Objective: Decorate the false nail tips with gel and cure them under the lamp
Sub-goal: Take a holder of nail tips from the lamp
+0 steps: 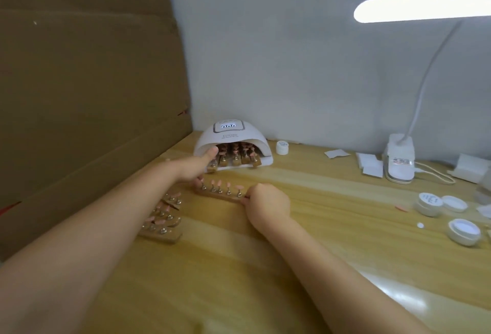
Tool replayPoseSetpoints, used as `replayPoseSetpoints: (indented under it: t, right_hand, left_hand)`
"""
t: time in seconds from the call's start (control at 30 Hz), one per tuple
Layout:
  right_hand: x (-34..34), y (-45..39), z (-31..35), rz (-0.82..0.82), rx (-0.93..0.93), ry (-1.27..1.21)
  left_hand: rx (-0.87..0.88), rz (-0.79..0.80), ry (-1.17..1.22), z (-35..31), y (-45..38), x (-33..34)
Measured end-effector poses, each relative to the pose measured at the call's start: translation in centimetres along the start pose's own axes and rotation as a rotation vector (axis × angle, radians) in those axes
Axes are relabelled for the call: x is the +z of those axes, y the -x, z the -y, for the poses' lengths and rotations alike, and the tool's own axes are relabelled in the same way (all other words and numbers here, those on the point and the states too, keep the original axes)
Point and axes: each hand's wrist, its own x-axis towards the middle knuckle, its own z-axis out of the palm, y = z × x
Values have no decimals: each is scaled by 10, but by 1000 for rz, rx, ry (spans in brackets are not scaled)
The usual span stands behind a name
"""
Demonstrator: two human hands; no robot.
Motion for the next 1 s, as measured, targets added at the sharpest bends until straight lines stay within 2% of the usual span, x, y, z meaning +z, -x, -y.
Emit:
replayPoseSetpoints:
  t: [0.17, 0.3, 0.43, 0.57, 0.7, 0.83, 1.0]
  right_hand:
    - [-30, 32, -75, -4, 89, 69]
    - [-54, 72, -138, -68, 118, 96]
    - [-77, 103, -188, -96, 182, 144]
    - [-90, 120, -221, -96, 284, 196]
    - [-95, 126, -236, -139, 290, 228]
    - [-99, 132, -239, -157, 268, 130]
    - [-128, 135, -267, -258, 490, 31]
  left_hand:
    - [200, -86, -35, -59, 30, 49]
    - [399, -182, 41, -101, 61, 98]
    - [478, -231, 133, -139, 82, 144]
    - [483, -367, 186, -172, 97, 189]
    - [564, -463, 163, -179, 102, 212]
    - [669, -468, 198, -164, 103, 217]
    - [698, -481, 266, -161, 102, 219]
